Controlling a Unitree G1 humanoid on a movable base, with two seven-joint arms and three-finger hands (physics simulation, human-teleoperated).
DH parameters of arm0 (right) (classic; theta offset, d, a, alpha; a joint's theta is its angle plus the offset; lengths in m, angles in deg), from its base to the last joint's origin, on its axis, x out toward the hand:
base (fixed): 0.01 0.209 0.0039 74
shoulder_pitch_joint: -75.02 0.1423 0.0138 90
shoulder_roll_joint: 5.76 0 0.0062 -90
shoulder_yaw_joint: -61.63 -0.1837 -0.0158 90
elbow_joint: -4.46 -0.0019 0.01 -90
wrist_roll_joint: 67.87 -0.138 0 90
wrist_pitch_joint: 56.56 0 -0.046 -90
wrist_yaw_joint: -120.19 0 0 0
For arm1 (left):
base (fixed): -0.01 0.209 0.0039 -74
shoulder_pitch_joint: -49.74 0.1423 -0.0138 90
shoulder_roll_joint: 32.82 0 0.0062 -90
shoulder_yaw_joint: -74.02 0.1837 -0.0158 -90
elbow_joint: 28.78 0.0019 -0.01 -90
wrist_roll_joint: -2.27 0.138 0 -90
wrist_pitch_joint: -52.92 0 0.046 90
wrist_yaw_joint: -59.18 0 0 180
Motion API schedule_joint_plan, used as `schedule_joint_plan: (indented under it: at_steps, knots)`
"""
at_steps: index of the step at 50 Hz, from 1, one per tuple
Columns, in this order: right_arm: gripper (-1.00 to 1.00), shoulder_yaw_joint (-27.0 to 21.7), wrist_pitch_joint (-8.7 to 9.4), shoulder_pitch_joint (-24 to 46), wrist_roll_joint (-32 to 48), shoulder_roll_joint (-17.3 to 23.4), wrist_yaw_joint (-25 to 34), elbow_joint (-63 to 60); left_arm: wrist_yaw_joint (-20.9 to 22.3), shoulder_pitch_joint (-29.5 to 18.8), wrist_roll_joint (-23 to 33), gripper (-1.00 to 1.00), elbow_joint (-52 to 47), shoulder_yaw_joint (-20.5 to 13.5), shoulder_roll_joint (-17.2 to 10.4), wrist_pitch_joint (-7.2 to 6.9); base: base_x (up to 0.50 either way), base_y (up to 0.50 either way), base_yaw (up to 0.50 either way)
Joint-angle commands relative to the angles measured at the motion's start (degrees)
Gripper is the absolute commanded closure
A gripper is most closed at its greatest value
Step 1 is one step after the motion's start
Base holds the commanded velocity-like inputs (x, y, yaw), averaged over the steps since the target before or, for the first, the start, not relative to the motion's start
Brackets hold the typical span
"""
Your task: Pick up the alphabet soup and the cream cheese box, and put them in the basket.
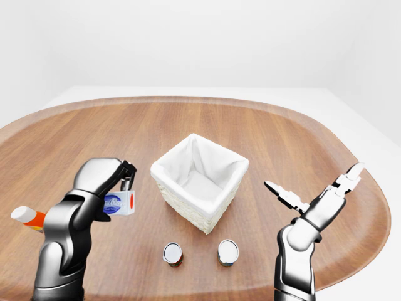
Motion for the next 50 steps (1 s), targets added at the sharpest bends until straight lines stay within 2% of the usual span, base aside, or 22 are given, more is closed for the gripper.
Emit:
schedule_joint_plan:
  at_steps: [1, 7, 12, 14, 19, 22, 28, 39, 44, 47, 50]
  knots:
    - [-1.00, -0.04, 0.40, -0.19, -0.10, -0.10, 0.00, -0.63, 5.99, -11.63, 0.98, 1.00, -1.53, 1.04, -0.47, -3.46, 0.00, 0.00, 0.00]
    - [-1.00, -0.03, 0.12, -0.20, -0.06, -0.10, 0.00, -0.59, 5.99, -17.34, 0.26, 1.00, 1.59, 1.71, -0.53, -4.87, 0.00, 0.00, 0.00]
    - [-1.00, 0.01, 0.24, -0.10, 0.02, -0.10, 0.00, -0.58, 5.99, -22.65, 1.26, 1.00, 5.76, 3.02, -0.11, -5.29, 0.00, 0.00, 0.00]
    - [-1.00, 0.06, -0.20, -0.05, 0.11, -0.09, 0.00, -0.18, 5.99, -25.67, 1.32, 1.00, 7.91, 3.48, 0.13, -5.26, 0.00, 0.00, 0.00]
    - [-1.00, 0.09, 0.32, -0.25, 0.18, -0.18, 0.00, -1.00, 5.99, -30.34, 2.04, 1.00, 11.62, 4.23, 0.48, -5.31, 0.00, 0.00, 0.00]
    - [-1.00, 0.09, -0.28, -0.15, 0.21, -0.15, 0.00, -0.18, 5.99, -33.54, 2.52, 1.00, 13.60, 4.37, 0.34, -5.27, 0.00, 0.00, 0.00]
    - [-1.00, 0.05, -0.28, -0.29, 0.22, -0.17, 0.00, -0.55, 5.99, -41.17, 3.52, 1.00, 18.19, 4.93, 0.90, -5.31, 0.00, 0.00, 0.00]
    - [-1.00, 0.00, -0.20, -0.40, 0.06, -0.25, 0.00, -0.83, 5.99, -49.10, 5.31, 1.00, 24.05, 6.28, 2.86, -5.31, 0.00, 0.00, 0.00]
    - [-1.00, 0.01, 0.05, -0.36, 0.01, -0.23, 0.00, -0.94, 5.99, -51.00, 6.27, 1.00, 25.96, 6.93, 3.97, -4.68, 0.00, 0.00, 0.00]
    - [-1.00, -0.05, 0.23, -0.37, 0.00, -0.29, 0.00, -1.08, 5.99, -51.16, 7.78, 1.00, 26.47, 7.96, 4.61, -2.89, 0.00, 0.00, 0.00]
    - [-1.00, -0.04, 0.04, -0.35, -0.04, -0.29, 0.00, -0.85, 5.99, -52.48, 9.10, 1.00, 27.31, 8.24, 5.94, -2.27, 0.00, 0.00, 0.00]
